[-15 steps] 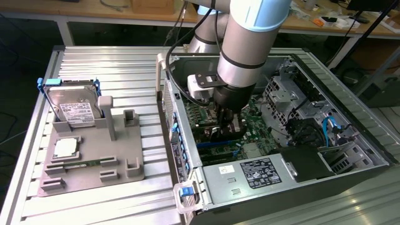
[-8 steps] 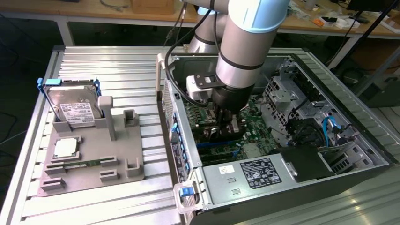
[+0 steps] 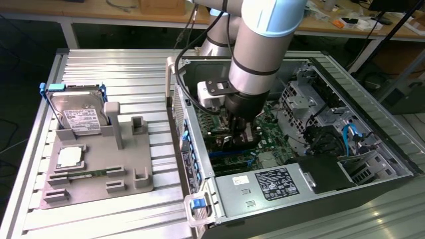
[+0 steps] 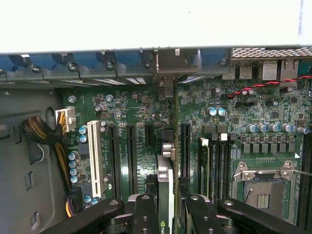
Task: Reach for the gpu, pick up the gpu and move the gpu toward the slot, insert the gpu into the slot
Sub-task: 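Insert the gpu into the slot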
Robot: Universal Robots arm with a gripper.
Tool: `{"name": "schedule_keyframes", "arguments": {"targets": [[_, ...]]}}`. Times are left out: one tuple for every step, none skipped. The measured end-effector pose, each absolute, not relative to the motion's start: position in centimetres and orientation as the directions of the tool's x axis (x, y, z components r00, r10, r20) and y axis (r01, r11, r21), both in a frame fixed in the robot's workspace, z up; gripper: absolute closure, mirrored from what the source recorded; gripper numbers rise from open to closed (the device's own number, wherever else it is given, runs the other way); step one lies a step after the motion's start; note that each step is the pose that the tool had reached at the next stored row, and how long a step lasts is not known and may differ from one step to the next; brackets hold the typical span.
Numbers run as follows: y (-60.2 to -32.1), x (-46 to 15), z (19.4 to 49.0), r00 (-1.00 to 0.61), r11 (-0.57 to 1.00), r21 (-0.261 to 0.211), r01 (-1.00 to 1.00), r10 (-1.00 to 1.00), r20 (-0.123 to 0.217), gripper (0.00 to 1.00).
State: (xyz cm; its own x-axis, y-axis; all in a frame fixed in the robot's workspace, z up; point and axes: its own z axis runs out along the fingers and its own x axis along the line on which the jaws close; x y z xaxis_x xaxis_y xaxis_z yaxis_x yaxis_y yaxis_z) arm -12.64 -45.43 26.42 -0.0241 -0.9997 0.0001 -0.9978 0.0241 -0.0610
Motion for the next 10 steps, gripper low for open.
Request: {"name": "schedule_keyframes", "arguments": {"targets": [[-45.43, -12.65, 26.38, -0.024, 0.024, -0.061, -0.998, -1.0, 0.0, 0.73], [-45.43, -12.66, 26.33, -0.024, 0.024, -0.061, -0.998, -1.0, 0.0, 0.73], [-45.43, -12.67, 26.28, -0.024, 0.024, -0.061, -0.998, -1.0, 0.0, 0.73], [-45.43, -12.68, 26.23, -0.024, 0.024, -0.061, -0.998, -1.0, 0.0, 0.73], [-45.43, -12.68, 26.17, -0.024, 0.024, -0.061, -0.998, -1.0, 0.0, 0.73], [-45.43, -12.69, 26.13, -0.024, 0.024, -0.061, -0.998, -1.0, 0.0, 0.73], [-45.43, -12.69, 26.08, -0.024, 0.024, -0.061, -0.998, -1.0, 0.0, 0.73], [-45.43, -12.7, 26.02, -0.024, 0.024, -0.061, -0.998, -1.0, 0.0, 0.73], [-45.43, -12.71, 25.99, -0.024, 0.024, -0.061, -0.998, -1.0, 0.0, 0.73], [-45.43, -12.72, 25.94, -0.024, 0.024, -0.061, -0.998, -1.0, 0.001, 0.73]]}}
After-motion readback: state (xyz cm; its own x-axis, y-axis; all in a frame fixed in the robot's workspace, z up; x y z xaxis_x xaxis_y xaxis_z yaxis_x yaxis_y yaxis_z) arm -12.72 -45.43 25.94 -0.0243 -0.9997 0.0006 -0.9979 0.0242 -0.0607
